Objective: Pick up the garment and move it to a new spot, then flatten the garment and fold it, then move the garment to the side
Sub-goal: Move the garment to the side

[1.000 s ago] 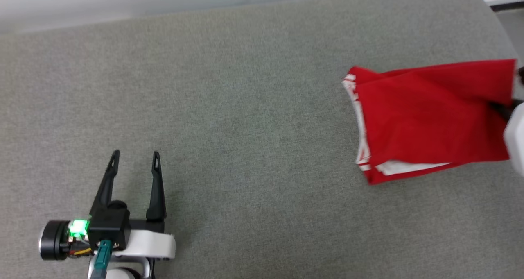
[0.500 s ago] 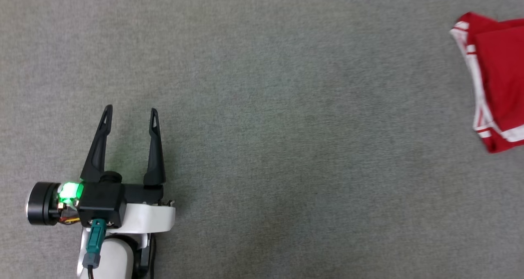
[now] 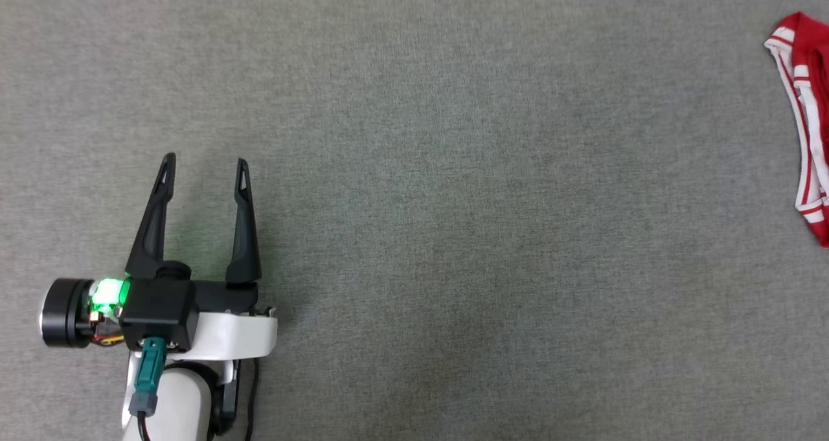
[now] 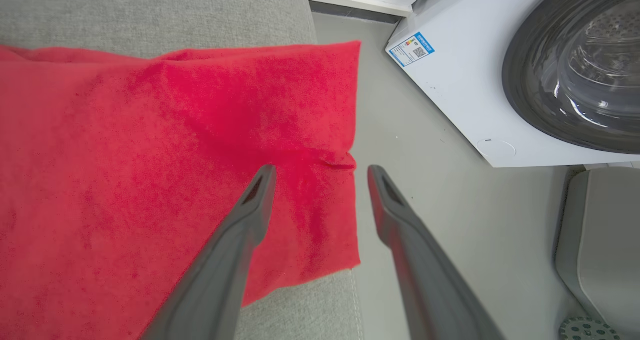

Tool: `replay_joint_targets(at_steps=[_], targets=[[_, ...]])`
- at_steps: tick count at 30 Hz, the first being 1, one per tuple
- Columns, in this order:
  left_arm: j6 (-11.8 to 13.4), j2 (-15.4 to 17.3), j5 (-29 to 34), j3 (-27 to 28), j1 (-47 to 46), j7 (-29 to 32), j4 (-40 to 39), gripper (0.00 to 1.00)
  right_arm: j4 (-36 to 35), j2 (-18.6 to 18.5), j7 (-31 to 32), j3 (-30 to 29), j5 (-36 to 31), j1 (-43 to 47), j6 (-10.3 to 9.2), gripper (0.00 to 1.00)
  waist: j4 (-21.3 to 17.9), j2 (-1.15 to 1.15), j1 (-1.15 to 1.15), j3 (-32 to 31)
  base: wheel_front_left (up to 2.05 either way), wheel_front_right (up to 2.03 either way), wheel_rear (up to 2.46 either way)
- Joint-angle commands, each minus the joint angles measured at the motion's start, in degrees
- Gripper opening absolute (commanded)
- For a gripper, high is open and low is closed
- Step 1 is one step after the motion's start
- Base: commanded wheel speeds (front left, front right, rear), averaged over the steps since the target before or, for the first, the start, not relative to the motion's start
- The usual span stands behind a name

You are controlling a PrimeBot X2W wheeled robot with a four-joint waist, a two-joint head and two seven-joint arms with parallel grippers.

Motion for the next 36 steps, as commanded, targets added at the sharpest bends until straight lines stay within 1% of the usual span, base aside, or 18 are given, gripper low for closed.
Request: replay_joint_targets(at_steps=[1, 3, 6, 10, 14, 18, 23, 29, 33, 36], targets=[[0.4, 0.2, -0.2, 0.2, 0.6, -0.1, 0.1, 1.00, 0.0, 0.9, -0.5, -0.4, -0.6, 1.0, -0.10, 1.00, 0.2, 0.00, 0.00, -1.7, 0.00, 0.00, 0.00], [0.7, -0.1, -0.6, 0.2, 1.6, -0.1, 0.5, 1.00, -0.5, 1.1, -1.8, -0.9, -1.0, 2.2, -0.11, 1.00, 0.3, 0.00, 0.00, -3.8, 0.00, 0.00, 0.00], [1.0, -0.4, -1.0, 0.3, 3.4, -0.1, 0.8, 1.00, -2.5, 2.3, -5.3, -1.0, -0.6, 4.1, -0.11, 1.00, 0.3, 0.00, 0.00, -7.1, 0.00, 0.00, 0.00], [1.7, -0.7, -1.5, 0.8, 6.1, -0.1, 1.1, 1.00, -7.2, 4.2, -12.5, -1.2, -1.0, 6.5, -0.11, 1.00, 0.4, 0.00, 0.00, -11.2, 0.00, 0.00, 0.00], [2.1, -1.1, -1.9, 1.4, 8.6, -0.1, 1.3, 1.00, -12.7, 7.6, -20.6, -1.7, -1.9, 9.0, -0.11, 1.00, 0.7, 0.00, 0.00, -14.4, 0.00, 0.00, 0.00], [2.0, -1.5, -2.2, 1.8, 10.3, -0.1, 1.7, 1.00, -18.5, 12.3, -27.9, -1.6, -3.2, 11.9, -0.10, 1.00, 1.4, 0.00, 0.00, -16.9, 0.00, 0.00, 0.00], [1.5, -1.9, -2.7, 2.0, 11.8, -0.1, 2.7, 1.00, -23.9, 18.2, -34.8, 0.4, -4.4, 16.1, -0.10, 1.00, 2.5, 0.00, 0.00, -19.6, 0.00, 0.00, 0.00], [0.8, -2.6, -3.3, 2.3, 13.2, -0.1, 4.0, 1.00, -27.4, 25.2, -40.6, 3.0, -5.0, 22.4, -0.11, 1.00, 4.1, 0.00, 0.00, -22.7, 0.00, 0.00, 0.00], [0.4, -2.9, -3.5, 2.5, 14.1, -0.1, 5.0, 1.00, -27.6, 28.3, -42.4, 4.9, -4.3, 27.0, -0.10, 1.00, 5.0, 0.00, 0.00, -25.0, 0.00, 0.00, 0.00], [-0.2, -3.2, -3.8, 2.8, 14.8, -0.1, 6.1, 1.00, -28.1, 30.3, -42.8, 5.0, -4.4, 30.8, -0.10, 1.00, 5.6, 0.00, 0.00, -26.6, 0.00, 0.00, 0.00]])
